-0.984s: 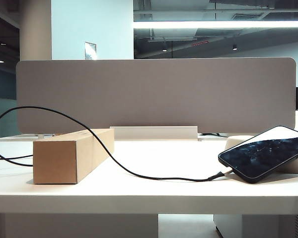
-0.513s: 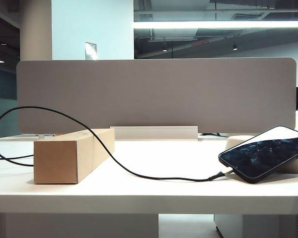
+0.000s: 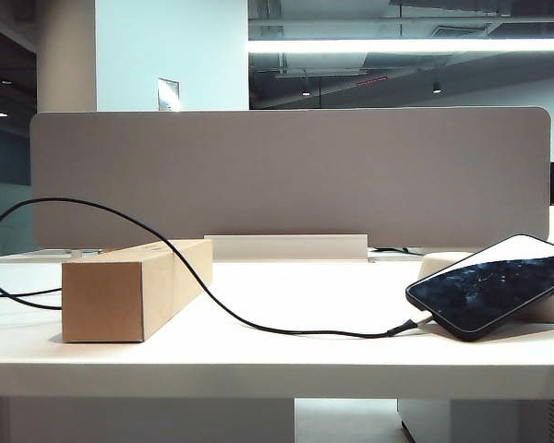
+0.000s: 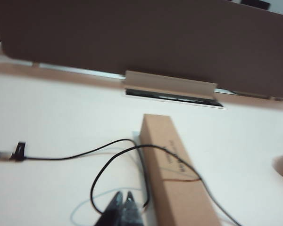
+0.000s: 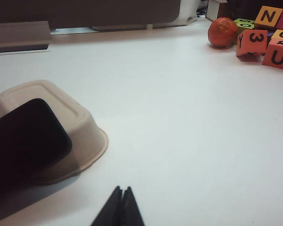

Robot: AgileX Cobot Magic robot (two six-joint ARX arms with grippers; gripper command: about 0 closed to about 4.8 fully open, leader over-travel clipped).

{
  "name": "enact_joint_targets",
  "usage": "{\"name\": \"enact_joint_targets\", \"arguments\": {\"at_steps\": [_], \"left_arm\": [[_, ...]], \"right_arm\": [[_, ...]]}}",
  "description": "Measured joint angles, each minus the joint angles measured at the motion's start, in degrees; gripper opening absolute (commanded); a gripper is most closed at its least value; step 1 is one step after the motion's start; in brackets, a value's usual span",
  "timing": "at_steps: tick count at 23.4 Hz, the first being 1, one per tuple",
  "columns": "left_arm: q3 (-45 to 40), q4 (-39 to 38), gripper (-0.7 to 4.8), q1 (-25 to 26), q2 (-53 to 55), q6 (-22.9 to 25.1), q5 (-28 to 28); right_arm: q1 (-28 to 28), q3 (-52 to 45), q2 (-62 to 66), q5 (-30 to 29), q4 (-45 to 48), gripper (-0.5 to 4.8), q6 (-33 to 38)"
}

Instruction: Pick up the charging cable and the phone, plug the charging cable into the charging port on the phone, and finally place them back on the table.

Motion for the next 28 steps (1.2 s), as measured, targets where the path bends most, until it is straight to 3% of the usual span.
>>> {"name": "enact_joint_targets", "arguments": {"at_steps": [5,9,24,28], "left_arm": [[-12.72,10.73,-0.06,0.00,0.02,-1.31,-3.89],[-17.20,13.05,-0.06,0.00,0.02,-1.38,-3.61],[-18.18,16.33,-0.06,0.02,0.02,4.26,-2.47],[-18.18,16.33,-0.06,0.02,0.00,5.16,-2.45]], "right_arm": [[0.00,0.00,0.00,-0.02,0.00,-0.01,-0.09],[0.00,0.00,-0.02,-0.02,0.00,-0.01,-0.09],[0.00,0.00,-0.02,-0.07,0.17,-0.01,-3.48],[0.00,0.00,0.00,-0.13,4.72,-0.01,-3.91]]}}
